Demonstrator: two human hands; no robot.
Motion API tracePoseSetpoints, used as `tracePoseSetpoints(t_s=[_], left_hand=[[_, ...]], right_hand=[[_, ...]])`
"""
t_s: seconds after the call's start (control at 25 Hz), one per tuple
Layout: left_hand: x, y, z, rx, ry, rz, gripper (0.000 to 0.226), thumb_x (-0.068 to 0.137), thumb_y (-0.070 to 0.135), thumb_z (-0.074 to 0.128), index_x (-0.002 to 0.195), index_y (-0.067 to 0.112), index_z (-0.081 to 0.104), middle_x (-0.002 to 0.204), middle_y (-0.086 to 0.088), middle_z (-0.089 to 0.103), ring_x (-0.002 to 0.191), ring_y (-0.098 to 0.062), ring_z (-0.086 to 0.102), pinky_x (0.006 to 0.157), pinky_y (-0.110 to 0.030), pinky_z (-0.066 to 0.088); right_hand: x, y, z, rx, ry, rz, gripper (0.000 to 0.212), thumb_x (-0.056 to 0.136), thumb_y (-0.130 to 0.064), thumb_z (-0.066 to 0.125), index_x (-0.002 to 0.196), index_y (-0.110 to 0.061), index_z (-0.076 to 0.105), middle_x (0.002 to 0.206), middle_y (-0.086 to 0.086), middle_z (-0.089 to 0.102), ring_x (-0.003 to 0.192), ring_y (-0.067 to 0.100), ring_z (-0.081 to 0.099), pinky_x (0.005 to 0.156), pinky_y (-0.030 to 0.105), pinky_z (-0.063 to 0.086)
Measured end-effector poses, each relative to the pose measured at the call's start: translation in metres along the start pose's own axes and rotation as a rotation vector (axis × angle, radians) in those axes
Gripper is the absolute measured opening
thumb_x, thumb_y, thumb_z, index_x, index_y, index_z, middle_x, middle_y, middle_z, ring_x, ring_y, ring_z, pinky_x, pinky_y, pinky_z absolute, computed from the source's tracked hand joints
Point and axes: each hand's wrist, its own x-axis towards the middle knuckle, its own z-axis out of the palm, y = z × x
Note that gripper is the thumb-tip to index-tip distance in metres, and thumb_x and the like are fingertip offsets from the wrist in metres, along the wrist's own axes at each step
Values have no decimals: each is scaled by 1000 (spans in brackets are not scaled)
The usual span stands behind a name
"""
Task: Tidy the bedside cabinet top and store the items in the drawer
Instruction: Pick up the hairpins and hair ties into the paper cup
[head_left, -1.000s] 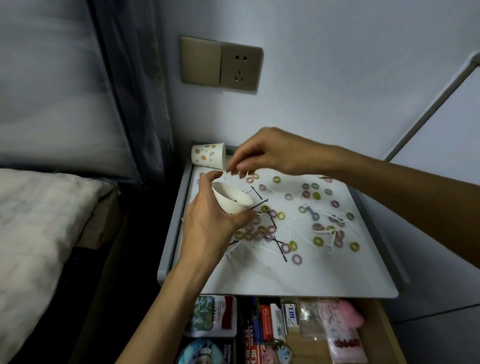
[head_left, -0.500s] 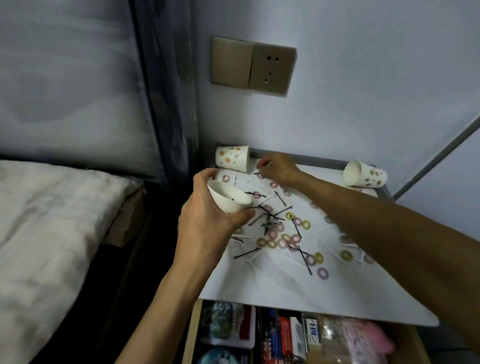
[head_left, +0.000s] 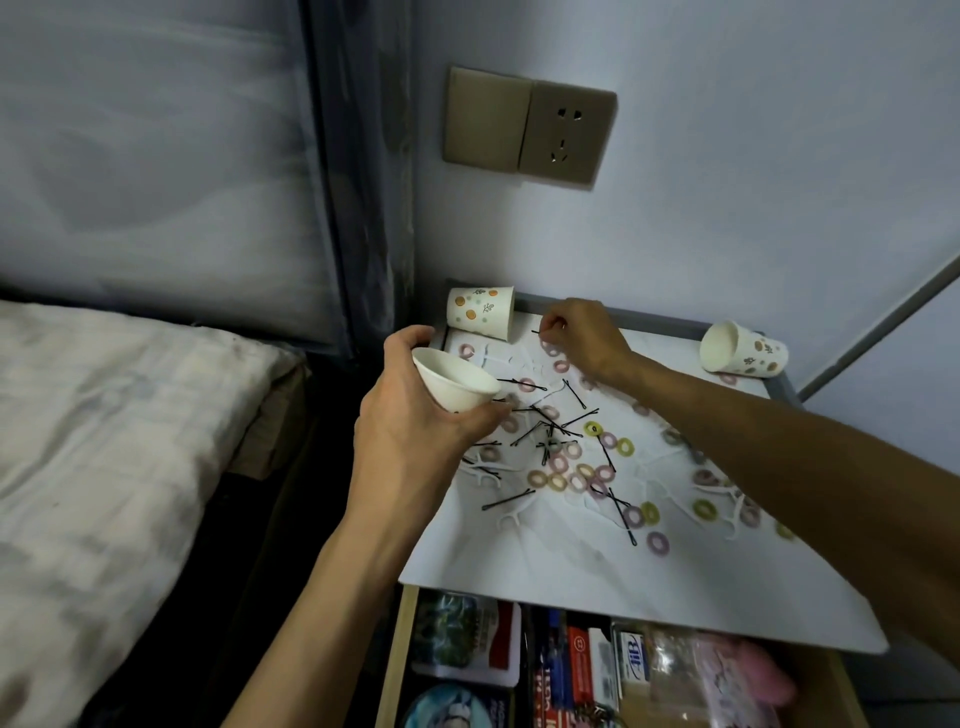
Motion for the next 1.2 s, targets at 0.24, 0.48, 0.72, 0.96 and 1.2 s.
tracePoseSetpoints(t_s=[0.24,0.48,0.72,0.96,1.2], left_hand=[[-2,3,-2,-26,22,-13,89,60,38,88,136,28,42,106,11,56,94,-10,56,71,-17,43],[-1,5,-2,-25,16,-20,89,62,36,88,137,27,41,106,12,54,93,-8,55,70,-14,44],[-1,6,0,-29,21,-27,89,61,36,88,136,28,42,108,9,57,96,-11,57,76,-24,48],[-4,9,4,-26,16,-23,85,62,36,88,134,29,43,109,9,58,95,-11,58,70,-16,46],[-3,10,5,-25,14,-25,84,63,36,88,133,29,43,108,9,58,94,-10,58,69,-16,46]], right_hand=[[-8,10,-7,15,96,-15,14,86,-3,60,79,-12,69,78,5,70,72,19,66,66,33,53],[-14,10,-11,11,85,-29,18,87,2,64,104,1,71,93,12,70,77,15,65,67,15,51],[-40,15,-10,27,92,55,6,81,-5,73,85,-1,77,80,13,73,65,11,60,62,13,47],[-60,18,7,22,61,142,10,75,-4,80,84,-2,76,88,12,72,85,24,67,79,32,54],[-60,19,7,-70,61,203,21,76,-10,81,94,-1,74,97,15,71,91,27,67,84,37,56]])
